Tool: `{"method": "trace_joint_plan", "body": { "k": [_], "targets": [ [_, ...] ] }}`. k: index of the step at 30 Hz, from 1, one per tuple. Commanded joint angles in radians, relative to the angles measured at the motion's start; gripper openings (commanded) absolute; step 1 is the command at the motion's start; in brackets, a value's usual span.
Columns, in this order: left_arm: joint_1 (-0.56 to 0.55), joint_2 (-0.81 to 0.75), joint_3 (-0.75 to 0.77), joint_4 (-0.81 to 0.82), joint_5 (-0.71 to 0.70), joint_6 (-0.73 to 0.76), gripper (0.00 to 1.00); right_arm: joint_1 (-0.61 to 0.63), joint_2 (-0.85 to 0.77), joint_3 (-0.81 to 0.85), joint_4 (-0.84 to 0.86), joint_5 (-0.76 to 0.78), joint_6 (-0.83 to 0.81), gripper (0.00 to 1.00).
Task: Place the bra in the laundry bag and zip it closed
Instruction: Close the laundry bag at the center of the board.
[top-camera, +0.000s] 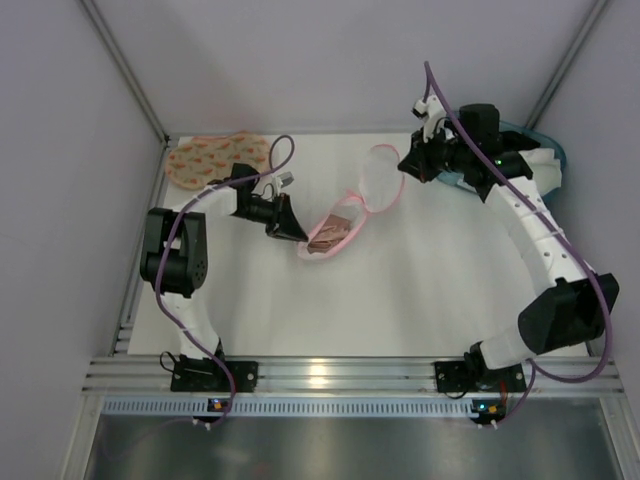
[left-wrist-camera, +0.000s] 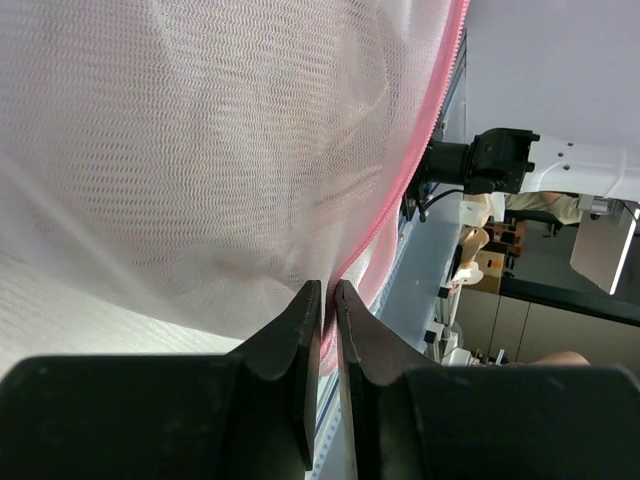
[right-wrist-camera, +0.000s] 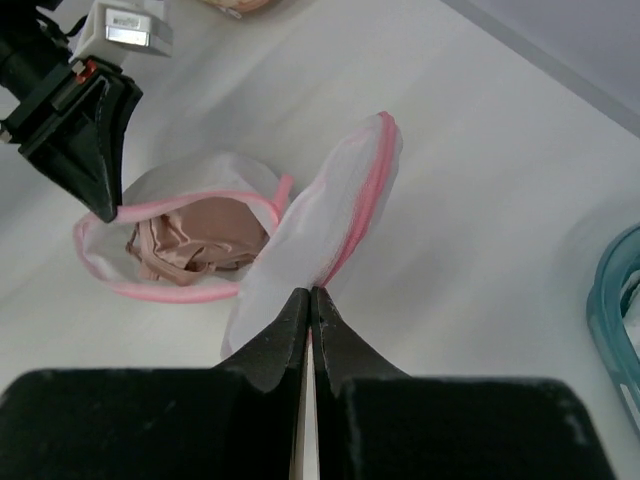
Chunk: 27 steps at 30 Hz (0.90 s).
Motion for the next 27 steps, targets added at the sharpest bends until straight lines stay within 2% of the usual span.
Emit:
{"method": "trace_joint_plan", "body": {
  "k": [1, 8, 13, 20, 27],
  "targets": [
    [0.007, -0.042, 0.049, -0.001, 0.043, -0.033, 0.16, 0.003, -0.047, -0.028, -0.085, 0.011, -0.085, 0.00],
    [0.007, -0.002, 0.083, 0.000, 0.082, -0.063, 0.18, 0.086, -0.100, -0.108, -0.079, 0.000, -0.162, 0.00],
    [0.008, 0.012, 0.114, 0.000, 0.086, -0.085, 0.17, 0.275, -0.071, -0.096, -0.085, 0.061, -0.281, 0.00],
    [0.025, 0.062, 0.111, -0.003, 0.087, -0.116, 0.14, 0.503, 0.079, -0.014, -0.084, 0.143, -0.364, 0.00],
    [0.059, 0.144, 0.117, -0.003, 0.087, -0.168, 0.08, 0.640, 0.244, 0.065, -0.057, 0.172, -0.439, 0.00]
  ]
}}
